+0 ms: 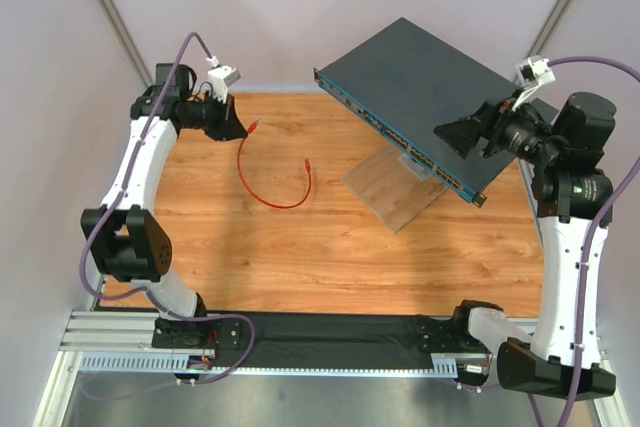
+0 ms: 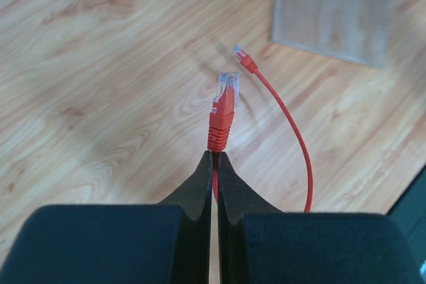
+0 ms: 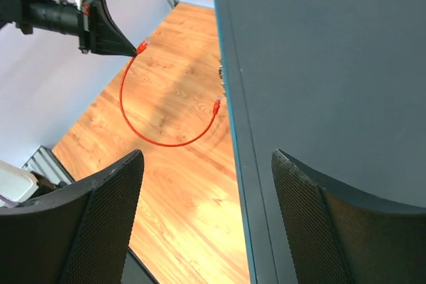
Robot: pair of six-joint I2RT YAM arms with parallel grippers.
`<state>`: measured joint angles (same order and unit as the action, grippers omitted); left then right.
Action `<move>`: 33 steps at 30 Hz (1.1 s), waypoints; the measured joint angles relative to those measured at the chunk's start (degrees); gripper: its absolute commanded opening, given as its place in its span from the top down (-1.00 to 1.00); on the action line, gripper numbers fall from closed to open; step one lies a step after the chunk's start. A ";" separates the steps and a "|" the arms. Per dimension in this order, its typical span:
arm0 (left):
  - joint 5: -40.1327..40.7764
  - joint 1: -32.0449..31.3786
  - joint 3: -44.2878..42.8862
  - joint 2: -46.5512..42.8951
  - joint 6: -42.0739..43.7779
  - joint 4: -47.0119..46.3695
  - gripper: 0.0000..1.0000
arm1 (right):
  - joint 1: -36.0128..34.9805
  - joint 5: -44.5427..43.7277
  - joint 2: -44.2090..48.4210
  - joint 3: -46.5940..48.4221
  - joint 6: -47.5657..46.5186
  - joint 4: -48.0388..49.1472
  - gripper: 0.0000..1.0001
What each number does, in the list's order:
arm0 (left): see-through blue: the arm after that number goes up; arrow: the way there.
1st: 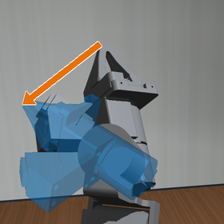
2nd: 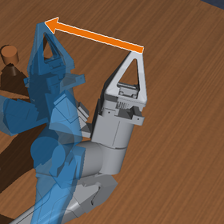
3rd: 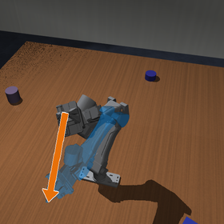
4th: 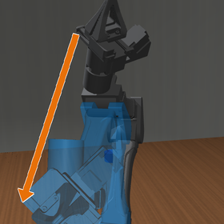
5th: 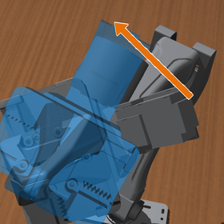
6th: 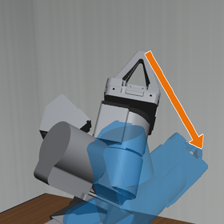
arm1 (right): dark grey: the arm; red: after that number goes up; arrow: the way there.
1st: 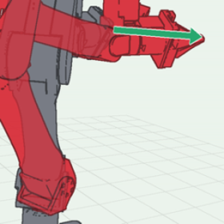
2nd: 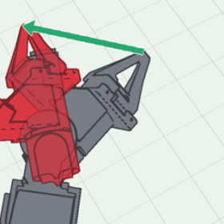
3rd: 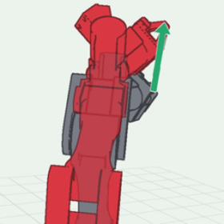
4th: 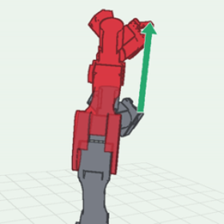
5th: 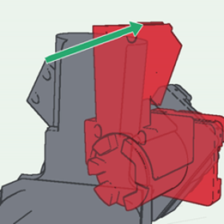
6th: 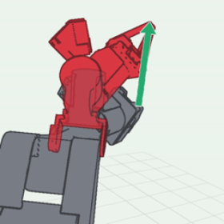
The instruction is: Insert the plug into the switch port
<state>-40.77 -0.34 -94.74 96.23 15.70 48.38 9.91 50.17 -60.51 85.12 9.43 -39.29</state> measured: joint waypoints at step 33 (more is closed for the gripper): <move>-20.63 -0.04 14.23 -35.50 -30.38 -34.05 1.00 | -31.65 -12.50 -9.84 -7.41 5.95 7.93 -0.65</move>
<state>-61.41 -0.38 -80.51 60.73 -14.68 14.33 -21.74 37.67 -70.35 77.71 15.38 -31.35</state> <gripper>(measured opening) 0.008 0.832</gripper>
